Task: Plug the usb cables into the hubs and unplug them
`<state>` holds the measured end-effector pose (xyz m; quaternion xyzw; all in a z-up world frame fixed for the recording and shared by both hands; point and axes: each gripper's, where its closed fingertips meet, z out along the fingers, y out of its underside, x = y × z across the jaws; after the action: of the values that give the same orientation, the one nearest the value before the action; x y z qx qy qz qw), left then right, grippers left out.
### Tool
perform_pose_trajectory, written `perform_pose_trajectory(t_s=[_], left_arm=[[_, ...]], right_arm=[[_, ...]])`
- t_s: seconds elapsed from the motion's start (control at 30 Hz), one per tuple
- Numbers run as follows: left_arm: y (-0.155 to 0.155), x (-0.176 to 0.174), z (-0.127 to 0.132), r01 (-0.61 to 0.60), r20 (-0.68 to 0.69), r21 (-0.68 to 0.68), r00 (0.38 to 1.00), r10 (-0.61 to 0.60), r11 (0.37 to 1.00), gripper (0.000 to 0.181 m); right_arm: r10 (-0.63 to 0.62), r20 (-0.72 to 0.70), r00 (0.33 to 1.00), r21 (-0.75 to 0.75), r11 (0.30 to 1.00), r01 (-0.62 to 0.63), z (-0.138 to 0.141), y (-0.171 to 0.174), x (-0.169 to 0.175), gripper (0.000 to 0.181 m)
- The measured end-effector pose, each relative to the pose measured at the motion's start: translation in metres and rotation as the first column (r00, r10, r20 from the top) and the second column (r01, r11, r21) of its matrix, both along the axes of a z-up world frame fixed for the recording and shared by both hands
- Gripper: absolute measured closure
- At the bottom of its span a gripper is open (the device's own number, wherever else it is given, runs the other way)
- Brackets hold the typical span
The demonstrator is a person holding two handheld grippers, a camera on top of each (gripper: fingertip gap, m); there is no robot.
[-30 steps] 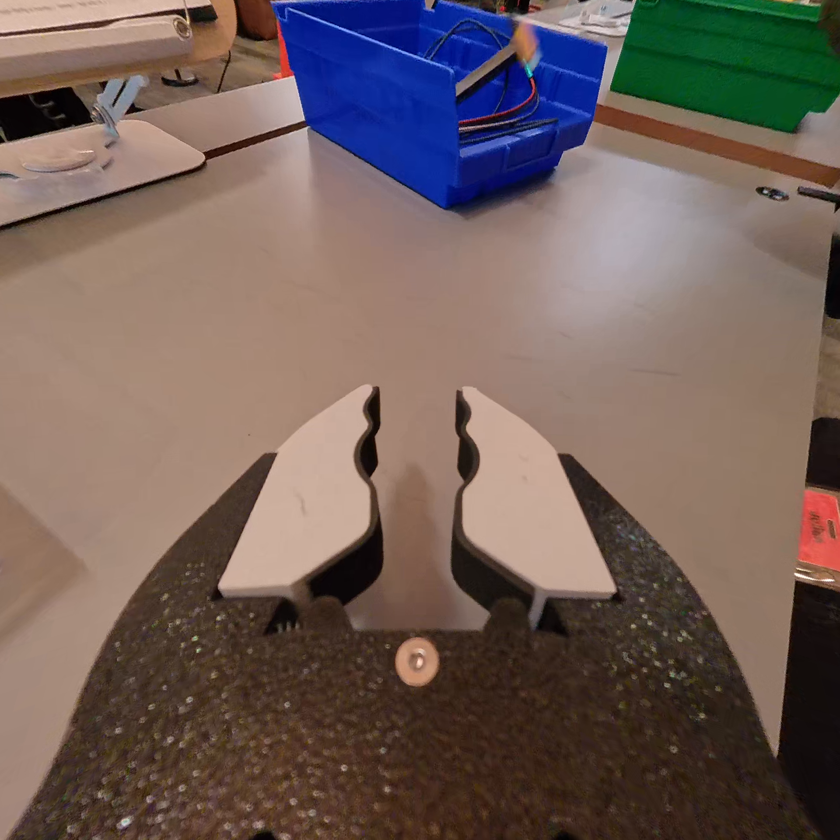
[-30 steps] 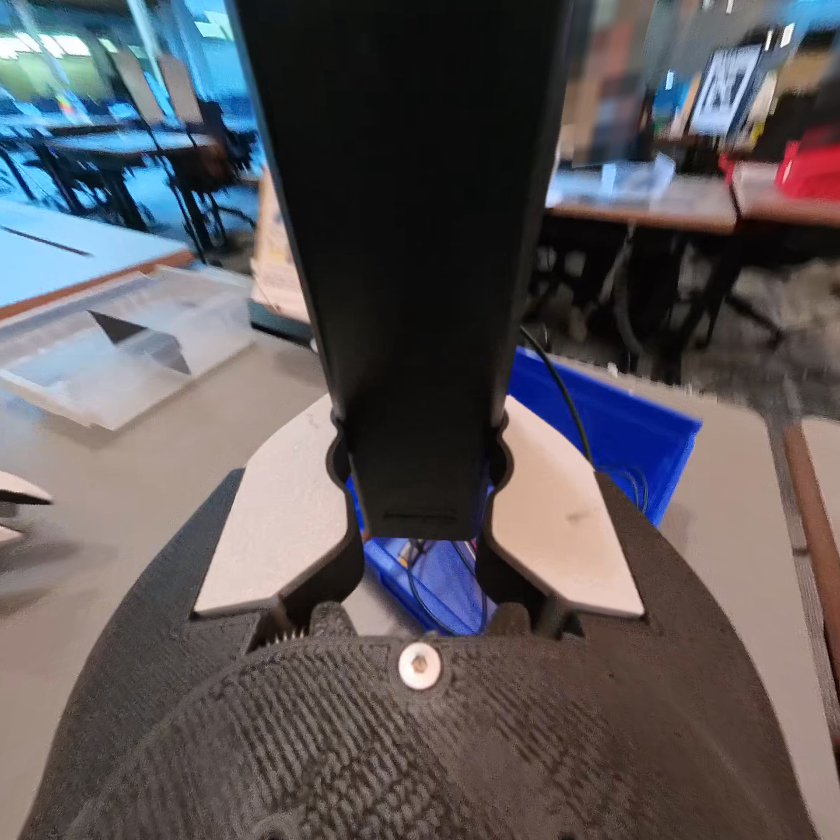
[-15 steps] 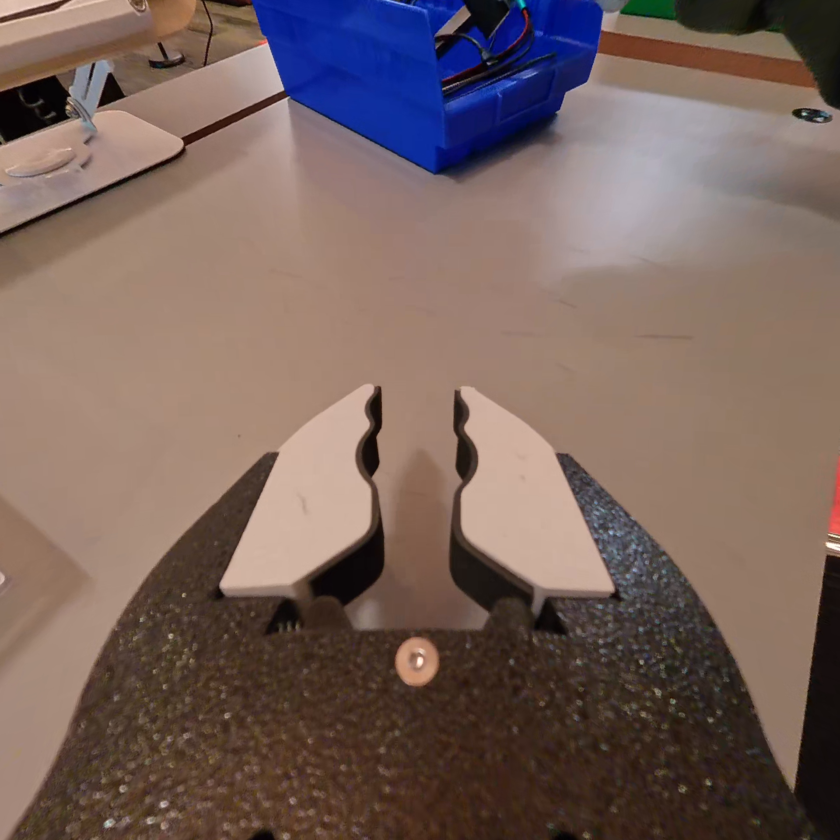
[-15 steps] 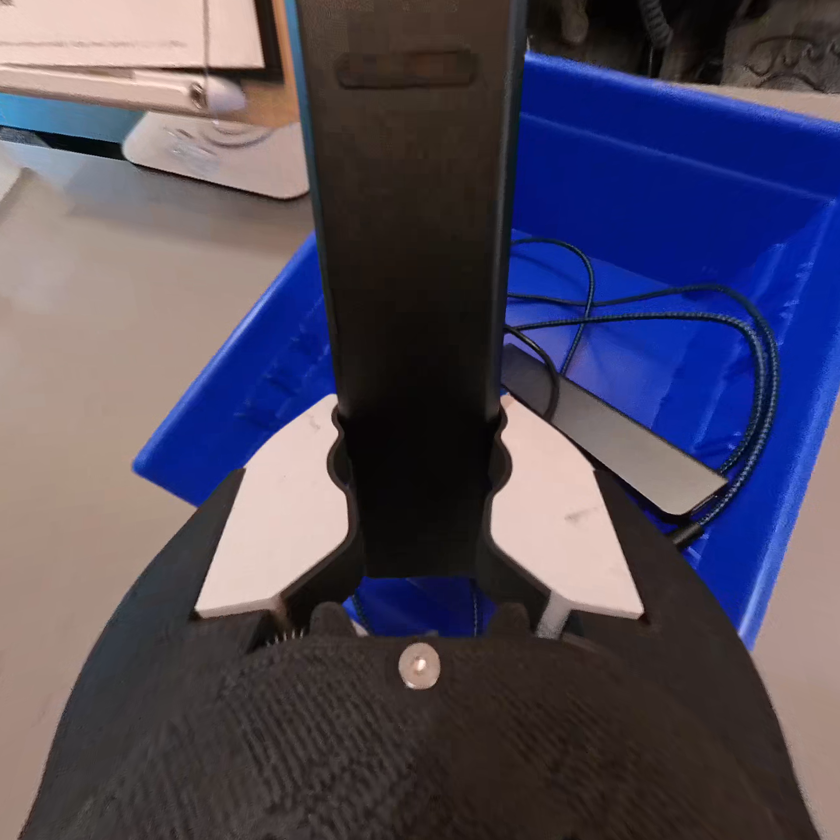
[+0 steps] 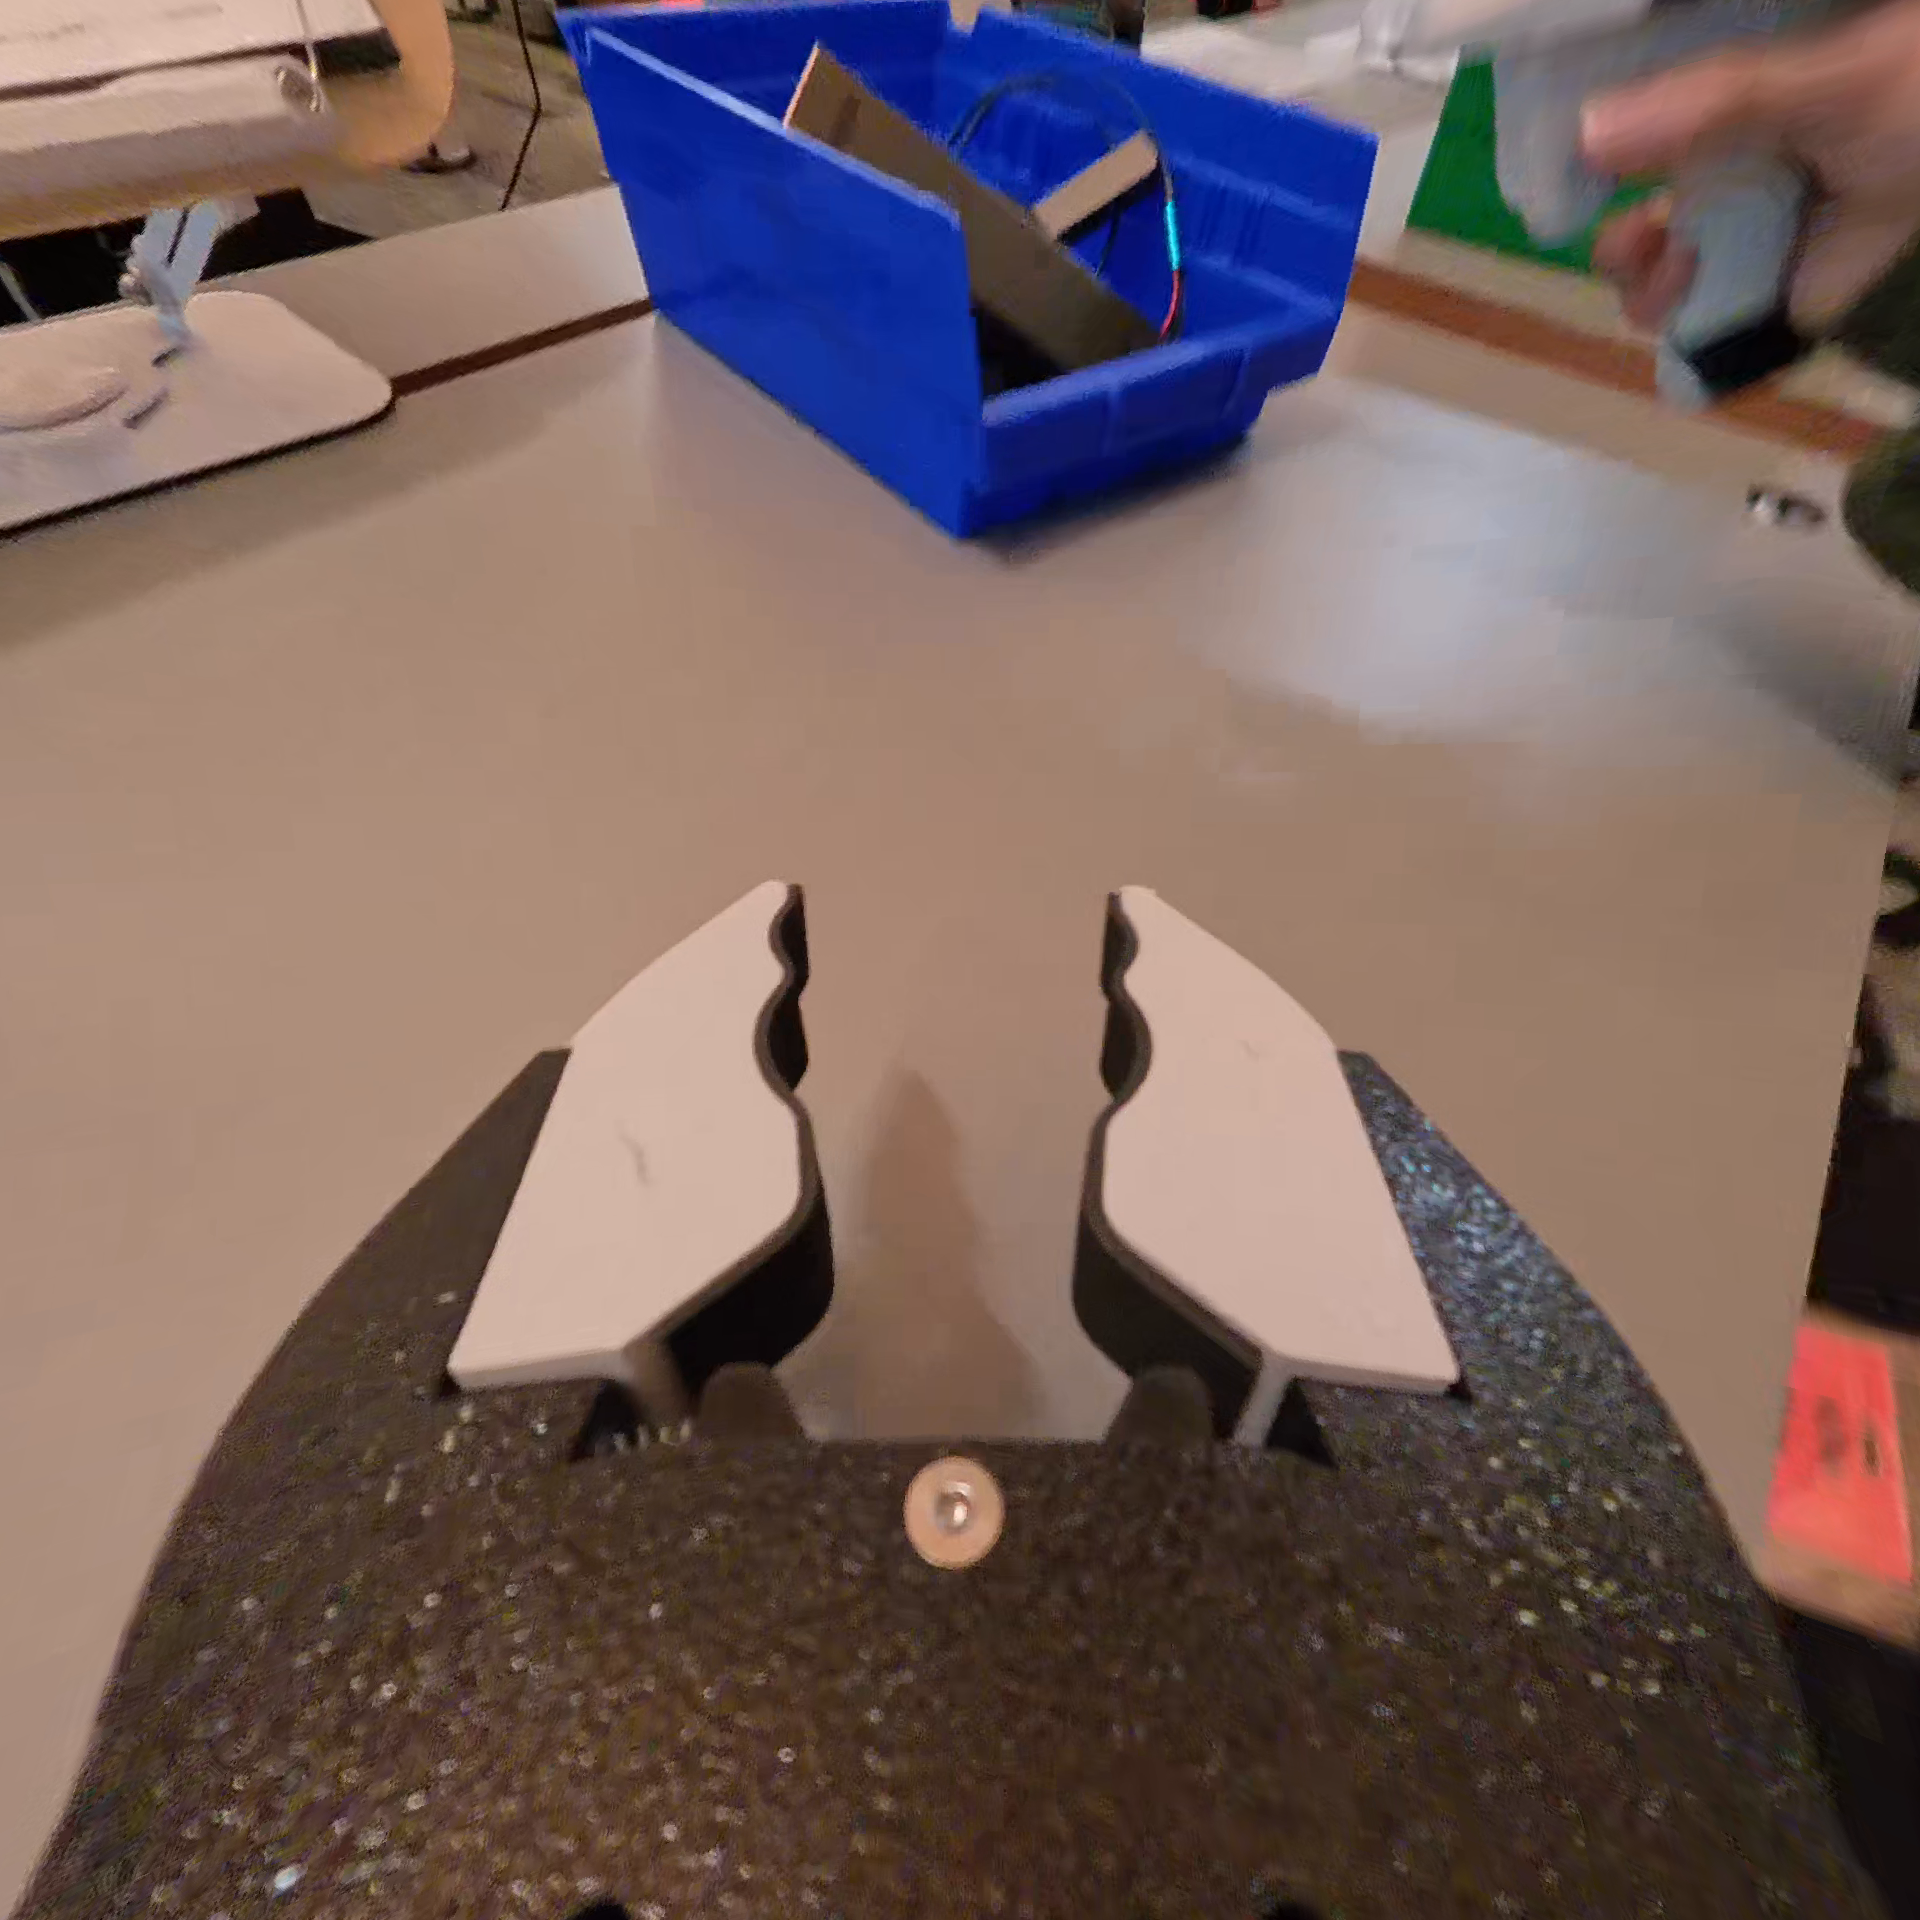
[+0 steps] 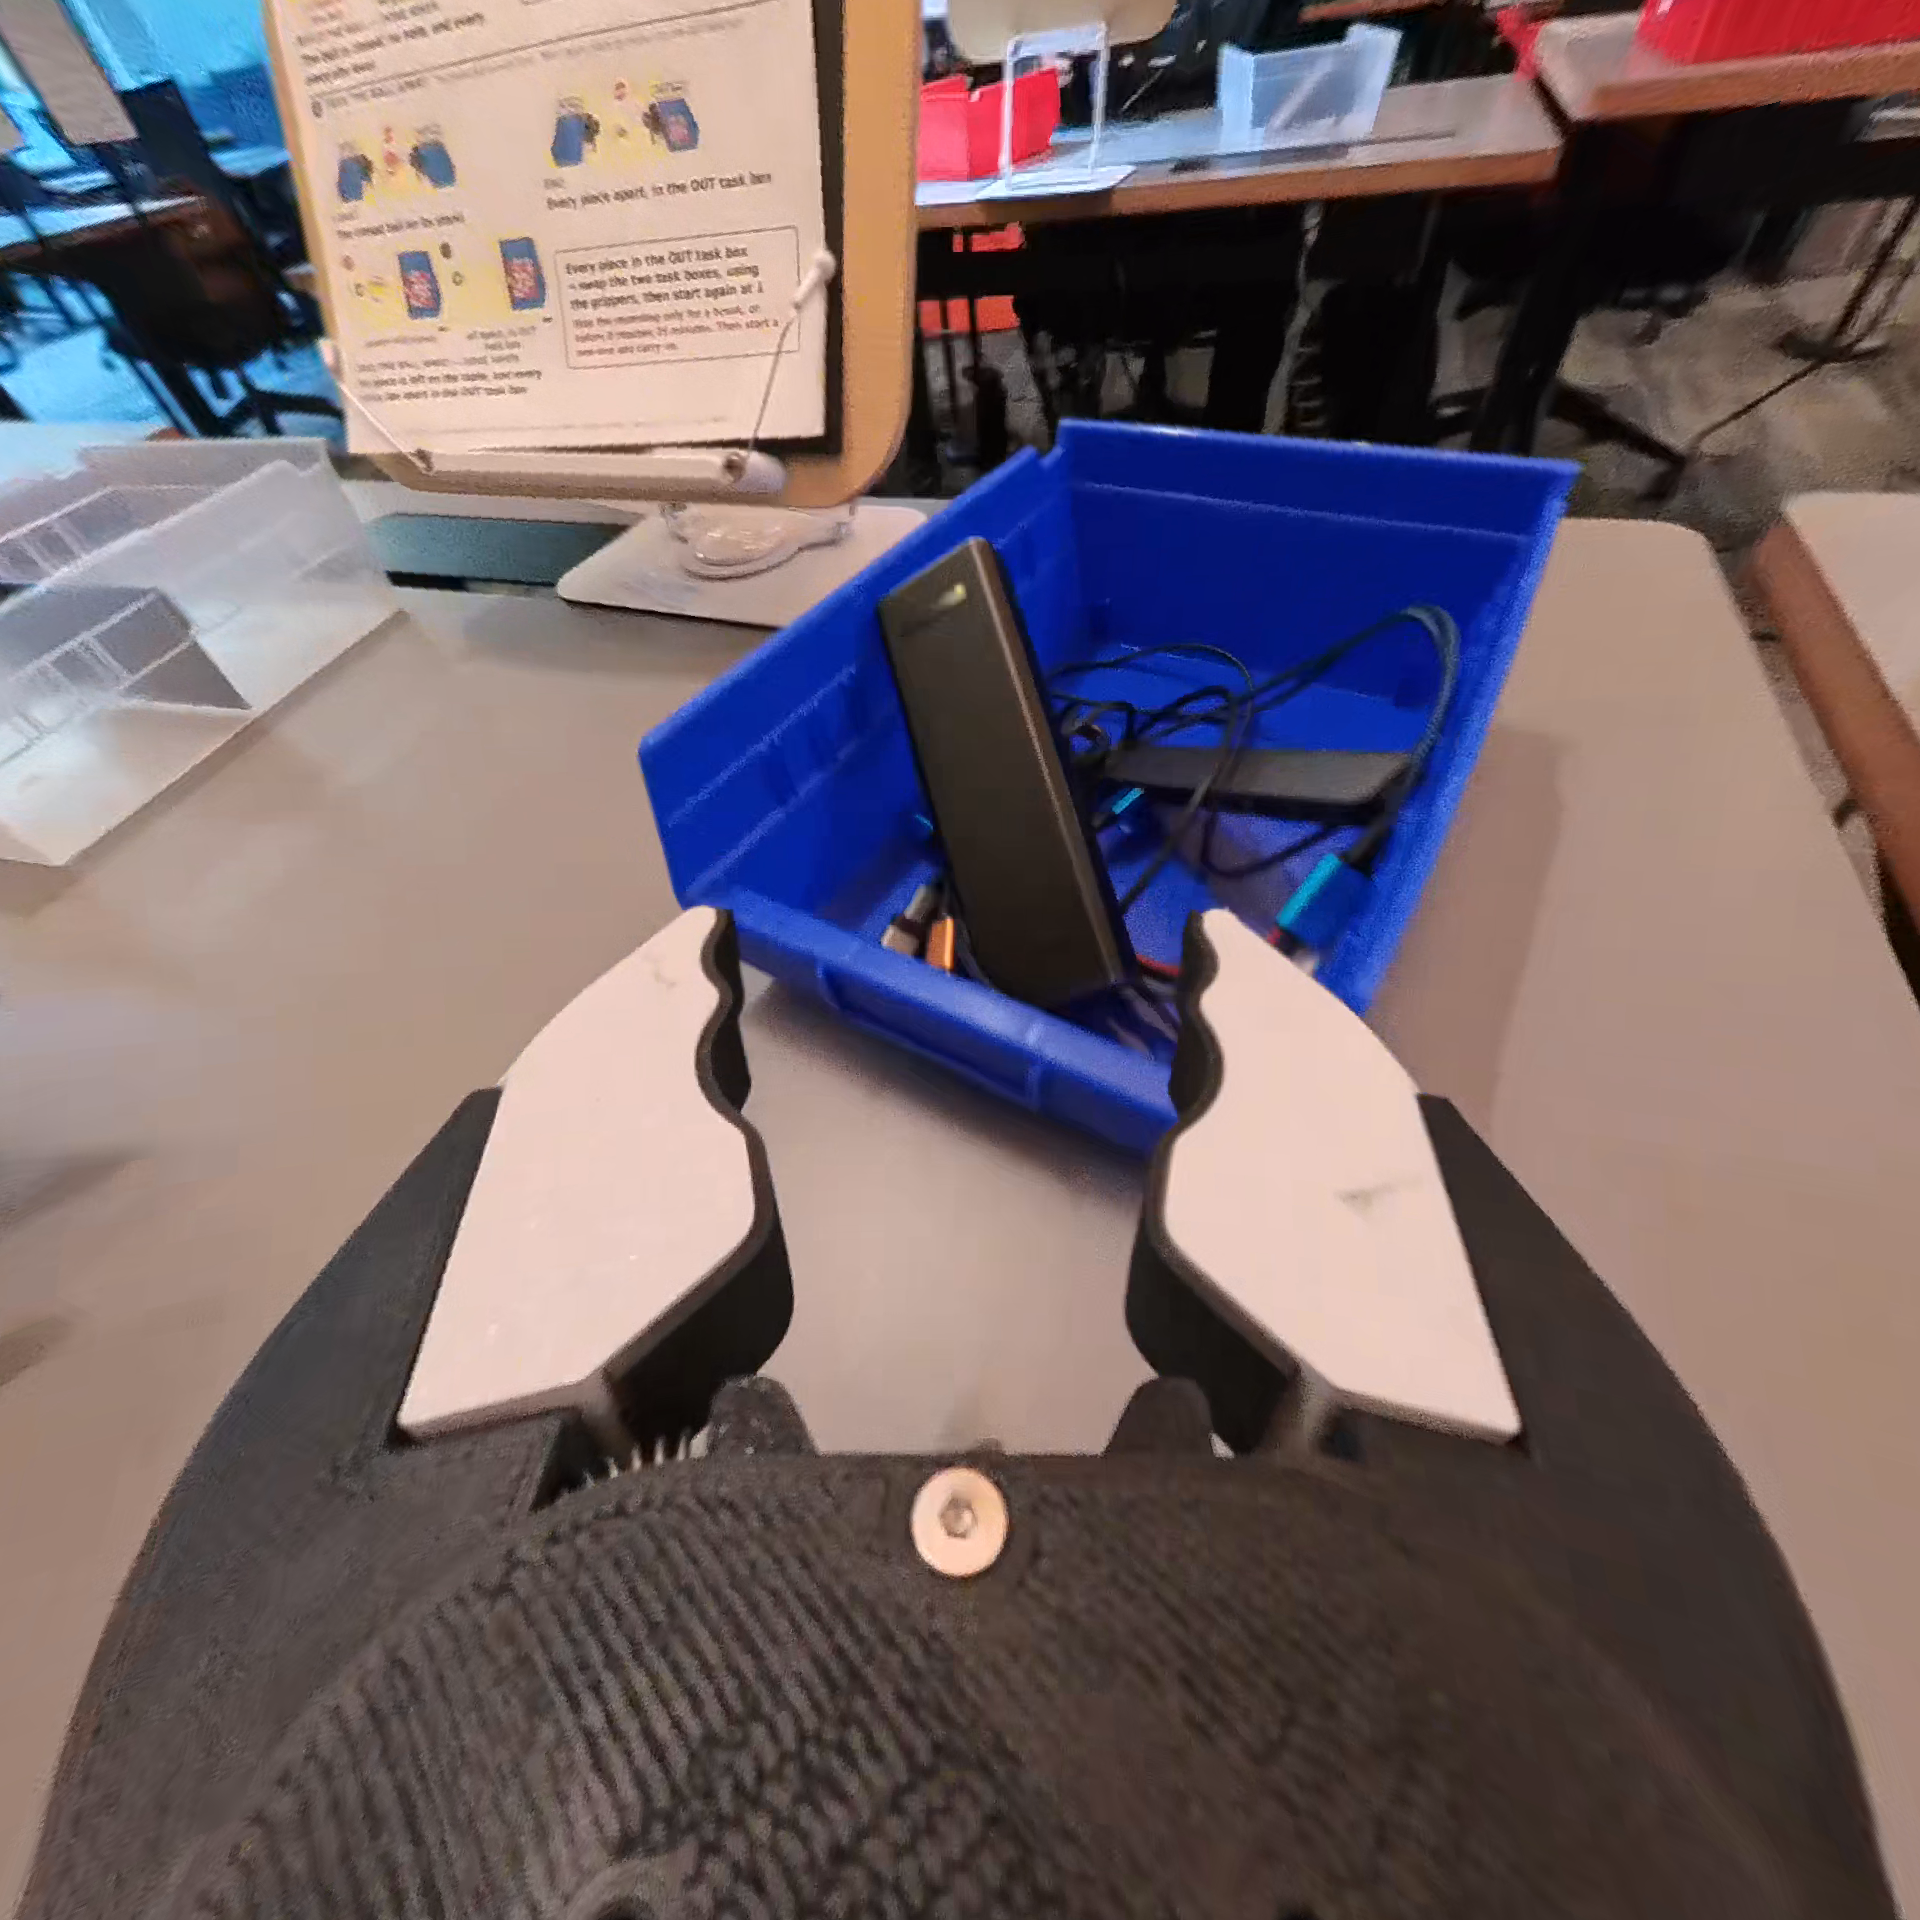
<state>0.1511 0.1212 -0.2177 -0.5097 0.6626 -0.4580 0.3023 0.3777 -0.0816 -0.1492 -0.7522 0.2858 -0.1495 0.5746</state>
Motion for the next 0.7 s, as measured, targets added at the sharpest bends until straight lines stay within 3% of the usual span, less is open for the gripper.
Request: perform_pose_trajectory(t_s=[0.1,0.23,0.3,0.47,0.7], left_arm=[[-0.022,0.042,0.017,-0.054,-0.017,-0.031,0.998,0.053,0.998,0.118],[-0.058,0.111,0.036,-0.076,-0.067,-0.012,0.995,0.075,0.997,0.115],[-0.073,0.145,0.037,-0.075,-0.1,0.042,0.992,0.079,0.996,0.114],[-0.06,0.218,0.037,-0.223,-0.121,0.195,0.961,0.248,0.955,0.117],[-0.034,0.25,0.021,-0.279,-0.2,0.253,0.922,0.332,0.926,0.121]], right_arm=[[-0.068,0.041,0.997,-0.014,0.998,0.069,-0.007,-0.02,-0.004,0.094],[-0.182,0.055,0.982,-0.185,0.964,0.189,-0.021,-0.042,0.01,0.082],[-0.244,0.086,0.966,-0.158,0.954,0.255,-0.012,-0.051,0.016,0.085],[-0.234,0.088,0.968,-0.072,0.968,0.24,-0.002,-0.05,0.014,0.08],[-0.361,0.014,0.933,-0.052,0.931,0.361,-0.026,-0.064,0.054,0.086]])
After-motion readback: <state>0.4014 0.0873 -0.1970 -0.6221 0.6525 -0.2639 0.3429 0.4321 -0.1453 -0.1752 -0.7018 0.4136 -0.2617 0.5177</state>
